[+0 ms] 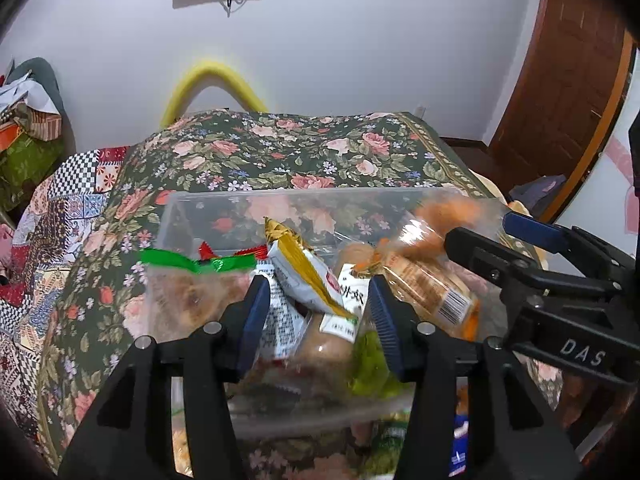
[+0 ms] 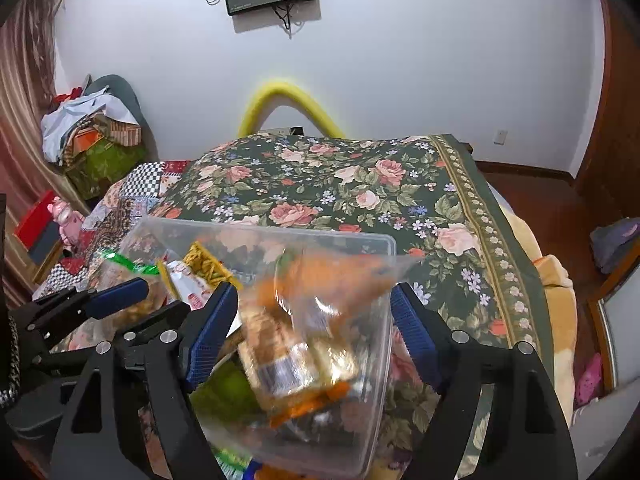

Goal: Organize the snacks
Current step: 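Lower the chip bag and fried-snack bag into the clear box and release both, then grasp the peanut bar bag with the left tool while the right tool grasps the purple biscuit roll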

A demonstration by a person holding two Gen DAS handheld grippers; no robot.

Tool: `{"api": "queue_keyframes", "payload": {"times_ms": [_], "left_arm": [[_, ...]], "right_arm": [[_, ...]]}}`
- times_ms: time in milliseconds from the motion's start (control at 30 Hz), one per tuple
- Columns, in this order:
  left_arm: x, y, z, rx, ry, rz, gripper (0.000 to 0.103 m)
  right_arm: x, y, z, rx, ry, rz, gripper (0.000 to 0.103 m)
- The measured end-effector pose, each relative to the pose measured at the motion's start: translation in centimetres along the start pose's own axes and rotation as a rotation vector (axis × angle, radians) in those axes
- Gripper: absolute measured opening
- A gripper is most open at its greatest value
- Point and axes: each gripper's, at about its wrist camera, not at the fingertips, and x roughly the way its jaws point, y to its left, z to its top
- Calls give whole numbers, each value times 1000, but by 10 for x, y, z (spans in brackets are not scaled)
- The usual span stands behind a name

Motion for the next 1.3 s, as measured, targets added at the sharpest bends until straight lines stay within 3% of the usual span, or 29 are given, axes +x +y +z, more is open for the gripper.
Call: {"api": "queue_keyframes", "payload": {"times_ms": [300,633,1033,1300], "left_arm": [[-62,11,-18,37,-64,30,62],[-104,42,-60,56,-29,66,68],[-92,68,-119,2,83,68,68],[-60,76,-135,-30,146,64,68]], "right_arm": [[-46,10,-18,-41,-38,14,77],[-86,3,-62,-58,-40,-4,84],[-73,-32,-130,71,108,-43,84],[-48,-35,-146,80,186,-43,84]]}}
